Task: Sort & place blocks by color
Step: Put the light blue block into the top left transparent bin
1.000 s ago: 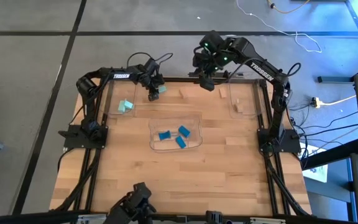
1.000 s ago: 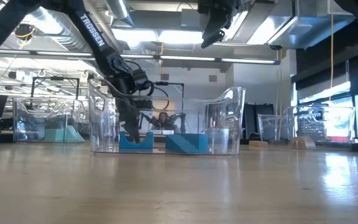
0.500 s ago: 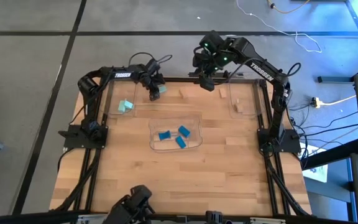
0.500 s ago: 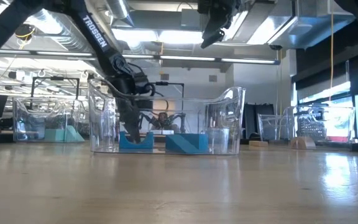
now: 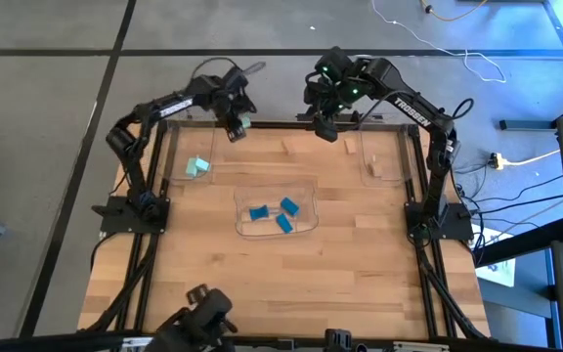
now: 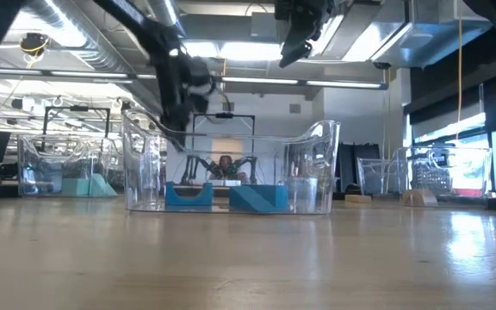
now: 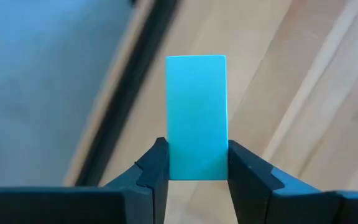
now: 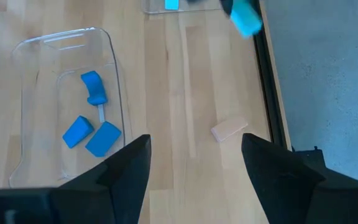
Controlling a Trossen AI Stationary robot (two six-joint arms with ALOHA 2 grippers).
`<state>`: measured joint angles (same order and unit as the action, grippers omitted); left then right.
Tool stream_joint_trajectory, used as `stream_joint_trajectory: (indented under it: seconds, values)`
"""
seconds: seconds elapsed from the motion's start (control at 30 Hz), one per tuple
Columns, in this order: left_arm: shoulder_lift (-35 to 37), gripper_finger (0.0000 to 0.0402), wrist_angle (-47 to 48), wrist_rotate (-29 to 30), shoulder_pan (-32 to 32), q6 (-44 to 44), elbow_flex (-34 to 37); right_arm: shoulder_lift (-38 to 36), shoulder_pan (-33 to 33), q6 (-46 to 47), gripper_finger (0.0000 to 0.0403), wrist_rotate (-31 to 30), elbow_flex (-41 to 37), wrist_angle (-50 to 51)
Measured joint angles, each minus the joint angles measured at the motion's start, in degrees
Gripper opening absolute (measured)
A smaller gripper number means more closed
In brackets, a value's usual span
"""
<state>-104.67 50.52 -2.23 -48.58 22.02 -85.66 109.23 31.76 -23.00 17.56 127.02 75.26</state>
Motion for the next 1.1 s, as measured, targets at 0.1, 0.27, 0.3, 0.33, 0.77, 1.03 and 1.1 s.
stream_joint_trajectory:
  seconds: [0.1,0.27,0.3,0.33,0.77,1.03,1.1]
  values:
    - [4.59,0.0118,4.2,2.08,-0.02,-4.32,-2.07,0.0,0.36,0.2,0.0252,-0.02,0.0,-0.01]
    - [14.08,0.0118,11.62,7.05,0.0,-15.62,-2.57,0.0,0.71,3.1,0.0252,-0.04,0.0,-0.01]
    - [15.69,0.0118,13.8,8.29,-0.02,-18.02,-2.59,0.0,0.77,3.6,0.0252,-0.06,0.0,-0.01]
    - [17.1,0.0118,16.09,9.08,-0.02,-19.82,-2.59,0.0,0.77,3.97,0.0252,-0.07,0.0,-0.01]
    - [24.09,0.0118,27.88,10.89,0.0,-35.48,9.24,0.31,0.75,4.16,0.0252,0.0,-1.78,-1.35]
    - [24.05,0.0118,12.84,11.04,-0.72,-36.0,24.77,0.28,0.75,3.21,0.0252,0.02,-2.8,-1.54]
    - [24.05,0.0118,8.94,11.62,-1.21,-36.08,28.0,0.31,0.75,3.21,0.0252,0.02,-2.8,-1.71]
